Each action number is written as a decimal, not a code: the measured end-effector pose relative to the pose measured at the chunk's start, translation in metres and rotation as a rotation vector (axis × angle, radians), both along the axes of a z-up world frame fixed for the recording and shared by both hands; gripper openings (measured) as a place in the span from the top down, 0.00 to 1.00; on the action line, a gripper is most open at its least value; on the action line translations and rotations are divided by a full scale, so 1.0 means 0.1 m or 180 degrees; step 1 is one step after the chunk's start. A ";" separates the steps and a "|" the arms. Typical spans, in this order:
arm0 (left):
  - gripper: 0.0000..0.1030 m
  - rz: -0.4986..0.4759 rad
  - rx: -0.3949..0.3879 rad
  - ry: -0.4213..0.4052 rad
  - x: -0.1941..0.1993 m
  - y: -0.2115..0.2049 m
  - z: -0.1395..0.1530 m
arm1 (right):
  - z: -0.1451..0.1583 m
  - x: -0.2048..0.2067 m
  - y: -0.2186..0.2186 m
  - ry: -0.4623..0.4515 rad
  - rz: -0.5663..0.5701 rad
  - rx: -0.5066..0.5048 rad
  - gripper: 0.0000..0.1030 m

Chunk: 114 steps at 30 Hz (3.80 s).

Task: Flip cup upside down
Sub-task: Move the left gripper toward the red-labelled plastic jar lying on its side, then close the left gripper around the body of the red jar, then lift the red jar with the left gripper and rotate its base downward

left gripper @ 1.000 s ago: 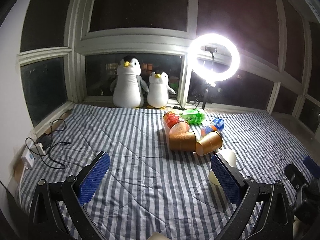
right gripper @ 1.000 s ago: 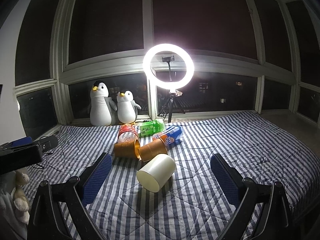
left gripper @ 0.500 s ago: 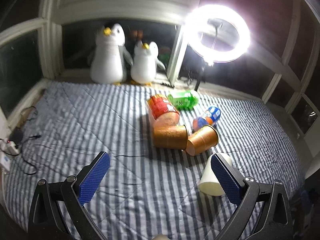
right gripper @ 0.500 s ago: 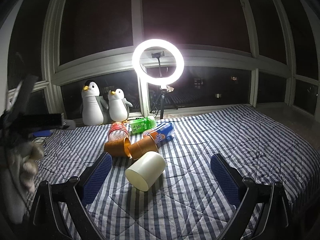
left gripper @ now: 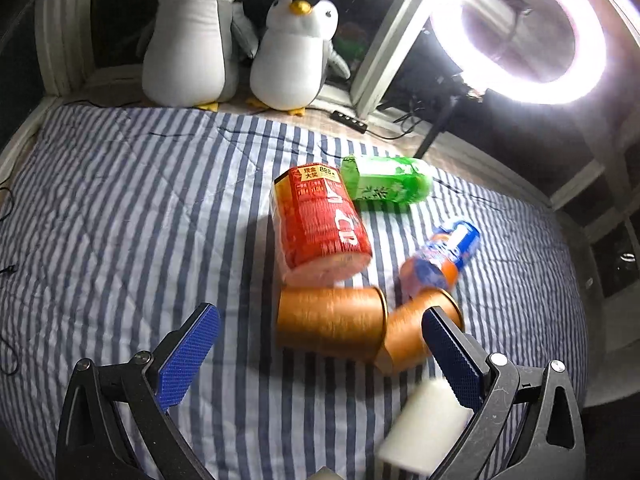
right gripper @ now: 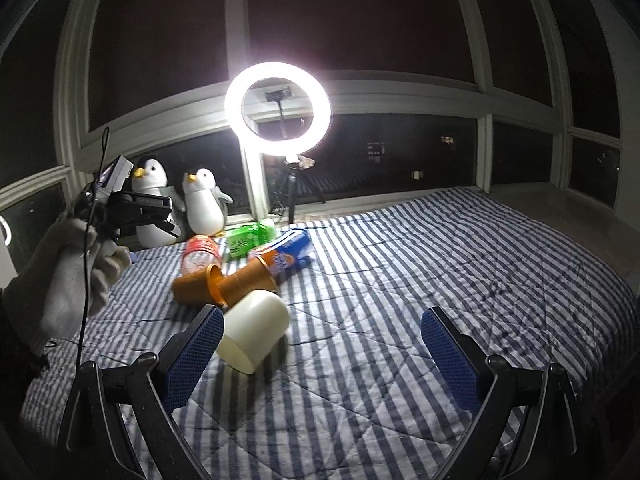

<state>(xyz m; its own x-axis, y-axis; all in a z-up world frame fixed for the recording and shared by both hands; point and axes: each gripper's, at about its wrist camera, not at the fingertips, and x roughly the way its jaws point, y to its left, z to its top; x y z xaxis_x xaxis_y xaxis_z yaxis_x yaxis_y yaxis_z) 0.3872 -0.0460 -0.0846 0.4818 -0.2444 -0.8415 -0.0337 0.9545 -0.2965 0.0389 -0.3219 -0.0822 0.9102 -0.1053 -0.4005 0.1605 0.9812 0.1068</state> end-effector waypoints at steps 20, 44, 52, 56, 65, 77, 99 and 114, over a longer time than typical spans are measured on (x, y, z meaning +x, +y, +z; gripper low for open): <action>0.02 0.0202 -0.0148 0.0759 1.15 -0.24 -0.82 | -0.29 0.23 -0.25 0.0342 -0.0203 -0.0075 0.05; 0.14 0.0321 -0.0250 0.0622 1.09 0.14 -0.70 | -0.24 0.21 -0.31 0.0315 -0.0241 -0.0027 0.05; 0.14 0.0282 -0.0309 0.0491 0.77 0.52 -0.43 | -0.23 0.23 -0.23 0.0292 -0.0173 0.0031 0.05; 0.14 0.0227 -0.0327 0.0459 0.50 0.68 -0.33 | -0.21 0.22 -0.15 0.0264 -0.0109 0.0036 0.05; 0.14 0.0000 -0.0436 0.0474 -0.39 0.72 -0.28 | -0.15 0.17 -0.01 0.0213 0.0031 0.0068 0.05; 0.14 -0.0197 -0.0666 0.0613 -1.50 0.31 -0.56 | -0.22 0.02 0.20 0.0208 0.0249 0.0091 0.05; 0.13 -0.0340 -0.0509 0.0527 -1.85 -0.01 -0.66 | -0.29 -0.10 0.40 0.0232 0.0404 0.0070 0.04; 0.12 0.0016 -0.0465 -0.0299 -2.72 0.91 -0.14 | -0.71 0.21 1.06 0.0444 0.0739 0.0020 0.01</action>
